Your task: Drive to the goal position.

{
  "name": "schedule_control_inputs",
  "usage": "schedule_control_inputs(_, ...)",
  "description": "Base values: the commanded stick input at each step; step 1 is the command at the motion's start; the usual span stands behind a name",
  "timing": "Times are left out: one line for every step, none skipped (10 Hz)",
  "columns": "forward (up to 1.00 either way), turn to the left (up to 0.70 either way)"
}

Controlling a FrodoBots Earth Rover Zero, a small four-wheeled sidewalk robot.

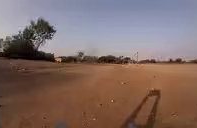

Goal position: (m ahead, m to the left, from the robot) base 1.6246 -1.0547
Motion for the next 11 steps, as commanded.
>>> schedule_control_inputs(0.63,0.0)
schedule_control_inputs(0.63,0.0)
schedule_control_inputs(0.63,0.0)
schedule_control_inputs(0.63,0.0)
schedule_control_inputs(0.63,0.0)
schedule_control_inputs(0.63,0.0)
schedule_control_inputs(0.63,0.0)
schedule_control_inputs(0.63,0.0)
schedule_control_inputs(0.63,0.0)
schedule_control_inputs(0.63,0.0)
schedule_control_inputs(0.63,0.0)
